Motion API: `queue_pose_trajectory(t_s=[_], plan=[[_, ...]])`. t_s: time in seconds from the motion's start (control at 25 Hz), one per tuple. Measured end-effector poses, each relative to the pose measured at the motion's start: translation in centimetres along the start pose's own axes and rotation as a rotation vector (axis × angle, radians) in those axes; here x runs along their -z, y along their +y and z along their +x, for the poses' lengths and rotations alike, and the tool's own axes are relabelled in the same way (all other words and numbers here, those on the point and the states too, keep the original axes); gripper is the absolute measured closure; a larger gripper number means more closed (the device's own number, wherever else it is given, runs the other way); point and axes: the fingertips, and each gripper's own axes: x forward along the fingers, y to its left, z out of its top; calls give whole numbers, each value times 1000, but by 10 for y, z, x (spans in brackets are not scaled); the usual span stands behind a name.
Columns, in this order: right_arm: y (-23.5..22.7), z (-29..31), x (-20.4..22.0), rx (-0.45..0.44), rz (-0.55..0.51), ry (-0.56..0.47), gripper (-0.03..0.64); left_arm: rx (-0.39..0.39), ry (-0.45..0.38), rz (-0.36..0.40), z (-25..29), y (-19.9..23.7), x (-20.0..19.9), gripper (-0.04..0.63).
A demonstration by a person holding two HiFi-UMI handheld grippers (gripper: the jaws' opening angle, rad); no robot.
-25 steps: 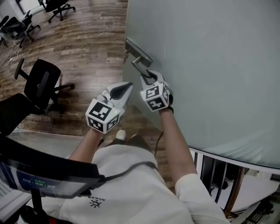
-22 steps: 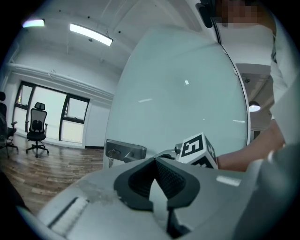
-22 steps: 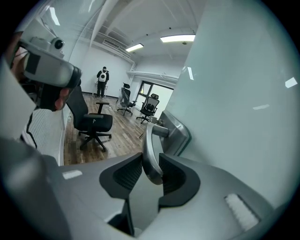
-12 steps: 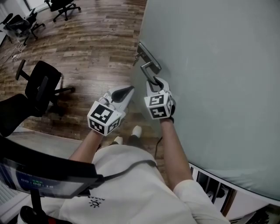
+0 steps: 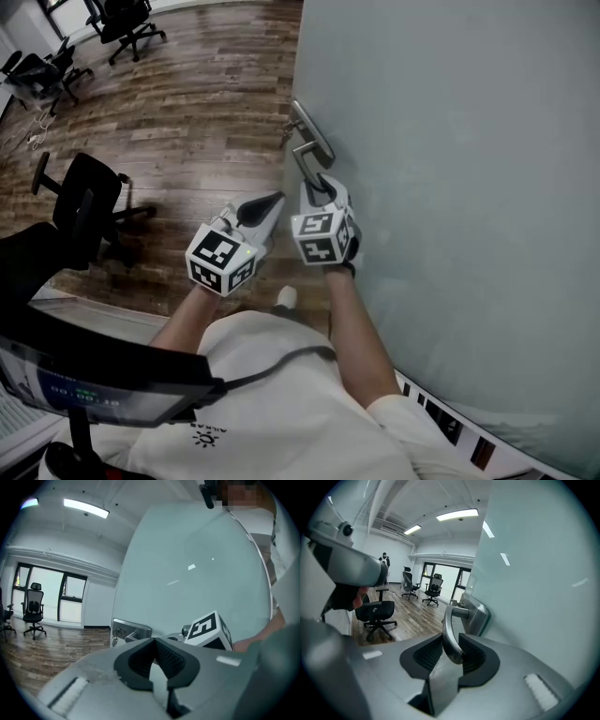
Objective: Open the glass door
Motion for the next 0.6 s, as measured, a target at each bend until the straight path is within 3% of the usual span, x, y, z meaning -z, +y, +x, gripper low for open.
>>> queue_pose_trajectory(t_s=[0.16,0.36,0.6], plan=[[-6,-1,5,30,23,-14,507,-7,-4,27,5,-7,5,591],[-122,34,37,12,81,-10,509,-19,65,45,123,-28,-4,591],[-177,51,51,39,118,-1,511,18,86,48,179,-24,-9,591]])
